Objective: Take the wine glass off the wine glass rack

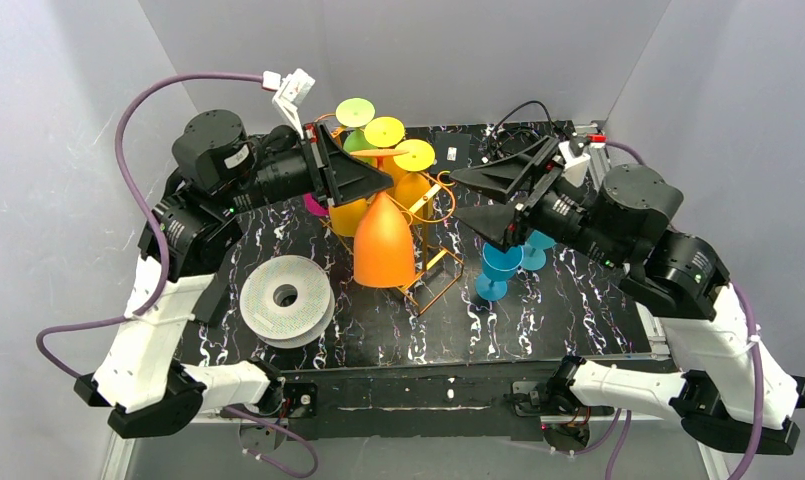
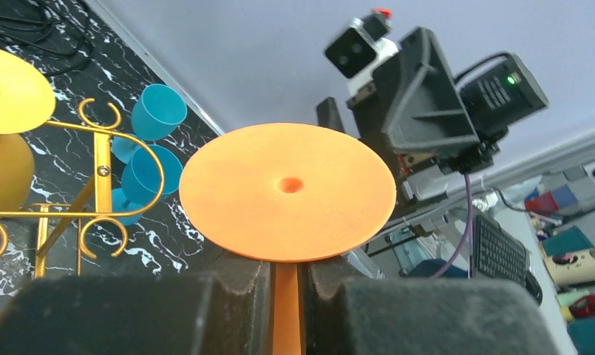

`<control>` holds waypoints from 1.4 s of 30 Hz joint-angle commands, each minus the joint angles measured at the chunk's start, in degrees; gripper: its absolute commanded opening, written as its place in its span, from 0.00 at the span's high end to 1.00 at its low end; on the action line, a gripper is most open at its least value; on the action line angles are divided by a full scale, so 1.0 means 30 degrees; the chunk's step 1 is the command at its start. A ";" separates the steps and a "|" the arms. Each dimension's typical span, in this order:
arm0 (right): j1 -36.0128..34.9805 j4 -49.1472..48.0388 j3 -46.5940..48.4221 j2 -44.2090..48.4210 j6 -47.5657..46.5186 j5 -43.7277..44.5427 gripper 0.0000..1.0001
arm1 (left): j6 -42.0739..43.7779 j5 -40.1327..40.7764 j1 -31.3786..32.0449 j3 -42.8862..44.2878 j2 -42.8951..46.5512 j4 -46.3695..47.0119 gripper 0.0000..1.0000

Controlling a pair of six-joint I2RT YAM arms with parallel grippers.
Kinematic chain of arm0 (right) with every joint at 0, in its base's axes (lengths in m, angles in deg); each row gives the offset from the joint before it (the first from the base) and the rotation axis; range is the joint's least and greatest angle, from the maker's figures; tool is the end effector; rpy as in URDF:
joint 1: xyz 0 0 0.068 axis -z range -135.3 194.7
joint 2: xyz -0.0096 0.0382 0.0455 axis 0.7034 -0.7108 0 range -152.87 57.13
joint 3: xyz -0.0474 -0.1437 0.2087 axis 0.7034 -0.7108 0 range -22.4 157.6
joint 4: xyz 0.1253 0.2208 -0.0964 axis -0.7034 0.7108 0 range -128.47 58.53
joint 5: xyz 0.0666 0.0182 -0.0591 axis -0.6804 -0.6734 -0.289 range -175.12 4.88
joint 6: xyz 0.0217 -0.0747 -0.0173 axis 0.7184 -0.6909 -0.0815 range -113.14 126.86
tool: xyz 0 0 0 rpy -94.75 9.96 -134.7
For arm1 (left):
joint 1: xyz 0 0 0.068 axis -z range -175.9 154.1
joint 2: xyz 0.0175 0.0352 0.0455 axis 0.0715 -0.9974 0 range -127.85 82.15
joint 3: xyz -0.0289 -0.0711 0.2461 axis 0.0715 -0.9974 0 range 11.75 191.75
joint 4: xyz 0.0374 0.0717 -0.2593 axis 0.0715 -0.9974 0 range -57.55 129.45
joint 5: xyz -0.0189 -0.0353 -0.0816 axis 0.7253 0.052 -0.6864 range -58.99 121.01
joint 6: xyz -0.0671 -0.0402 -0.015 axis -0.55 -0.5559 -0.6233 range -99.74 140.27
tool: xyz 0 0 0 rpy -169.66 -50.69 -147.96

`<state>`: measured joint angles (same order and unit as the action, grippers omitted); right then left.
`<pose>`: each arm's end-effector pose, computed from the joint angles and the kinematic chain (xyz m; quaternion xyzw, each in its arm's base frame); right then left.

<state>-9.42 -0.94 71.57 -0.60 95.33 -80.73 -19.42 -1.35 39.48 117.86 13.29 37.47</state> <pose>0.1218 0.1595 0.5199 0.2365 0.6747 0.6529 0.2500 0.1463 -0.1489 0.6240 0.2307 0.4504 -0.6212 0.5983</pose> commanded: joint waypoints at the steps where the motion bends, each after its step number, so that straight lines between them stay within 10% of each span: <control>1: -0.0092 0.0742 0.1572 0.0451 -0.2853 0.1919 0.16 | -0.1040 0.1208 0.0059 0.0889 -0.0365 0.1793 1.00; 15: -0.0088 0.2552 0.2749 0.1564 -0.6716 0.2299 0.13 | -0.4104 0.6449 0.0074 0.0336 -0.1754 0.3448 1.00; 42: -0.0092 -0.4819 -0.1790 0.2792 -1.0471 0.7191 0.17 | -0.9741 1.4558 0.1157 0.1495 -0.5416 0.6896 1.00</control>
<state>-9.42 -9.13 65.08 9.45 67.05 -62.37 -43.96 39.72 43.69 119.34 -4.40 52.05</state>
